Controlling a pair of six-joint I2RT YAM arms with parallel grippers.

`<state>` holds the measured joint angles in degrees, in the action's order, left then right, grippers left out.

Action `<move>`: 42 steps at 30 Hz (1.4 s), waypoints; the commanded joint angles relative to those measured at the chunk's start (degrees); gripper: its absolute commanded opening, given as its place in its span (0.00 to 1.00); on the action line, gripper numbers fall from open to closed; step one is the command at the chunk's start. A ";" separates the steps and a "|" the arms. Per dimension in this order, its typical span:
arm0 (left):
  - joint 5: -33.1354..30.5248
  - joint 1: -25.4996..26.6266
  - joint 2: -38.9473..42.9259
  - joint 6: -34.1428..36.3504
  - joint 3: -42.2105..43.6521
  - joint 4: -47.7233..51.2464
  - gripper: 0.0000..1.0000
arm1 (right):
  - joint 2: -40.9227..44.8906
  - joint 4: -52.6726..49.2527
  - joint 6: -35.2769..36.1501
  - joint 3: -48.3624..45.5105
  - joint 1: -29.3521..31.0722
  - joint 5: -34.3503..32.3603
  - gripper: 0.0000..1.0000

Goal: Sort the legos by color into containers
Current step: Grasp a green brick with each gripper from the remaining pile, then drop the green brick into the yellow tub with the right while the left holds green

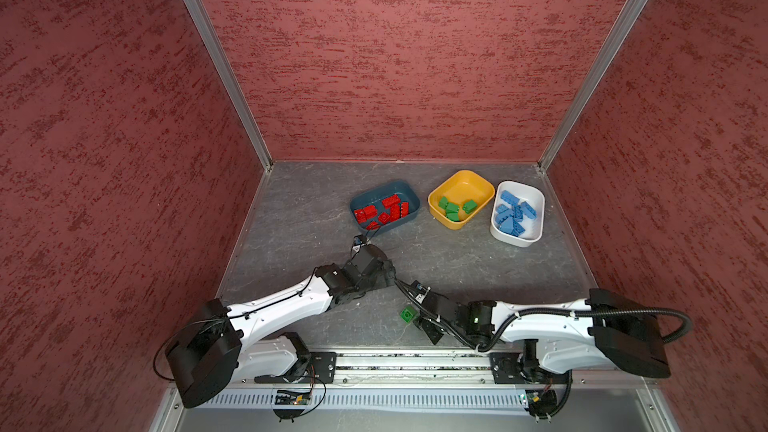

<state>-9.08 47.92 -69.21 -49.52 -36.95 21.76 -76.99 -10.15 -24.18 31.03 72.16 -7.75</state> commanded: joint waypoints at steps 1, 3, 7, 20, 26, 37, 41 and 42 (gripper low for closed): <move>-0.30 0.53 0.81 -0.37 0.76 -0.72 0.99 | 0.21 -0.86 0.51 1.10 0.29 -0.80 0.40; -0.45 0.55 0.80 -0.08 0.83 -0.16 0.99 | 0.61 -0.77 0.15 0.61 0.32 -1.43 0.35; -0.53 0.53 0.52 0.88 0.56 0.89 0.99 | 1.12 0.08 0.66 0.09 0.26 -0.14 0.42; -0.34 1.99 -0.49 2.44 0.60 0.50 0.99 | -1.64 -3.23 -2.60 2.43 0.21 2.74 0.45; -1.39 4.05 -0.31 2.69 2.18 0.74 0.99 | -3.51 -4.70 -4.04 3.21 0.34 0.76 0.31; 6.51 11.12 -0.69 17.40 2.39 -3.13 0.99 | 17.46 -2.90 0.84 -1.01 -20.26 0.23 0.21; 9.97 14.53 -5.15 21.99 0.85 -3.03 0.94 | 20.09 1.45 2.97 -0.35 -34.11 3.80 0.21; 10.87 14.98 -6.50 22.63 0.59 -3.37 0.93 | 19.60 3.46 3.24 -0.02 -37.43 5.54 0.21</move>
<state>-1.91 61.69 -73.12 -32.60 -34.98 19.68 -57.36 -11.68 -23.18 31.09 40.84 -6.24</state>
